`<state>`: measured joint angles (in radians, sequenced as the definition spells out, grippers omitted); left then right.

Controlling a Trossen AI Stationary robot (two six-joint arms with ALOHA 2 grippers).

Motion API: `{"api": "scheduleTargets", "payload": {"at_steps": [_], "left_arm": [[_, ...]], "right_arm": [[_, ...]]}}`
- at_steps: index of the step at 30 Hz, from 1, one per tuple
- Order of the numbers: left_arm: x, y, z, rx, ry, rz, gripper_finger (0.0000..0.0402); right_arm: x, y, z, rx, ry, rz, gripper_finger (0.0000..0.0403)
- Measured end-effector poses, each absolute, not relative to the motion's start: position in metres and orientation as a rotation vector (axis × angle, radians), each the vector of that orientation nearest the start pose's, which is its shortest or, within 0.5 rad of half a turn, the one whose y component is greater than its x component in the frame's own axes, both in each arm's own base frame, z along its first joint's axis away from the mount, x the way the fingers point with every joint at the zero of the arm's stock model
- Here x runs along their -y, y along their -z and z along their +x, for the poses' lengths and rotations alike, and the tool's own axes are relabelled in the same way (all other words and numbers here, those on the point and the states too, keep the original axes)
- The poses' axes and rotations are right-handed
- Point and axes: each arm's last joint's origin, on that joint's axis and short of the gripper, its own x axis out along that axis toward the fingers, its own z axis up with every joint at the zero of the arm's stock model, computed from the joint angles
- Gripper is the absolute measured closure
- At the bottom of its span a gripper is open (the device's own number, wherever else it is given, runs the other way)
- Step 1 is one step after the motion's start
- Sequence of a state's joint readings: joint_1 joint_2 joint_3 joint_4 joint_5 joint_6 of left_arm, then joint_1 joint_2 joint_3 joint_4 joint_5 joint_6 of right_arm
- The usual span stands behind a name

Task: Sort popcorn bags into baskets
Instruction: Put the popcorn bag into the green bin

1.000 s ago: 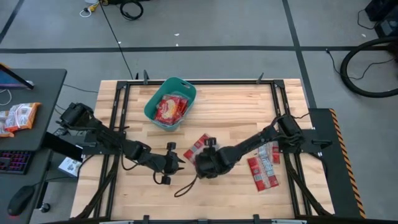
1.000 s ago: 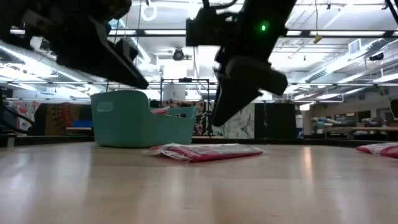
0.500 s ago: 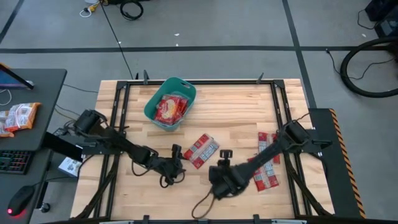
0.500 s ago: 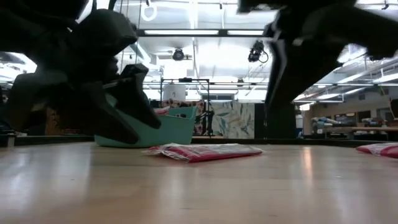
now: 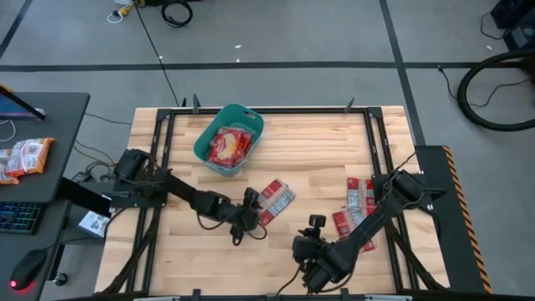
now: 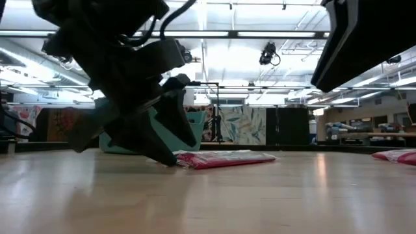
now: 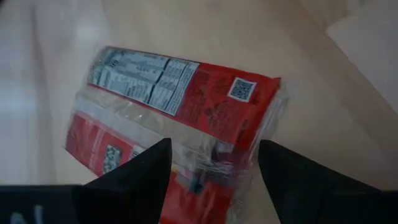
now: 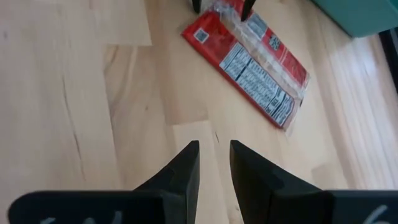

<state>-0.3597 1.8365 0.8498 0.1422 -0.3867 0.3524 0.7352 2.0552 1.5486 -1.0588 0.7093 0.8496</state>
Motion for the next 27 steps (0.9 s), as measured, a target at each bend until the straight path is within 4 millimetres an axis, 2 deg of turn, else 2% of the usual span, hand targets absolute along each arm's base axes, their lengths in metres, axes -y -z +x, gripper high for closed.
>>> {"api": "scheduleTargets", "payload": {"at_steps": [8, 12, 19, 21, 27], "left_arm": [[0.095, -0.114, 0.324, -0.819, 0.182, 0.617, 0.0169], [0.095, -0.113, 0.323, -0.836, 0.228, 0.669, 0.0224], [0.095, -0.11, 0.32, -0.861, 0.236, 0.681, 0.0376], [0.095, -0.11, 0.321, -0.86, 0.222, 0.66, 0.039], [0.095, -0.12, 0.321, -0.846, 0.196, 0.562, 0.0396]], "right_arm": [[-0.255, -0.182, 0.294, -0.942, 0.457, -0.275, 0.0309], [-0.259, -0.183, 0.296, -0.911, 0.445, -0.262, 0.0309], [-0.265, -0.184, 0.298, -0.846, 0.424, -0.29, 0.031], [-0.265, -0.184, 0.298, -0.835, 0.422, -0.299, 0.031], [-0.269, -0.178, 0.309, -0.779, 0.333, -0.346, 0.0306]]}}
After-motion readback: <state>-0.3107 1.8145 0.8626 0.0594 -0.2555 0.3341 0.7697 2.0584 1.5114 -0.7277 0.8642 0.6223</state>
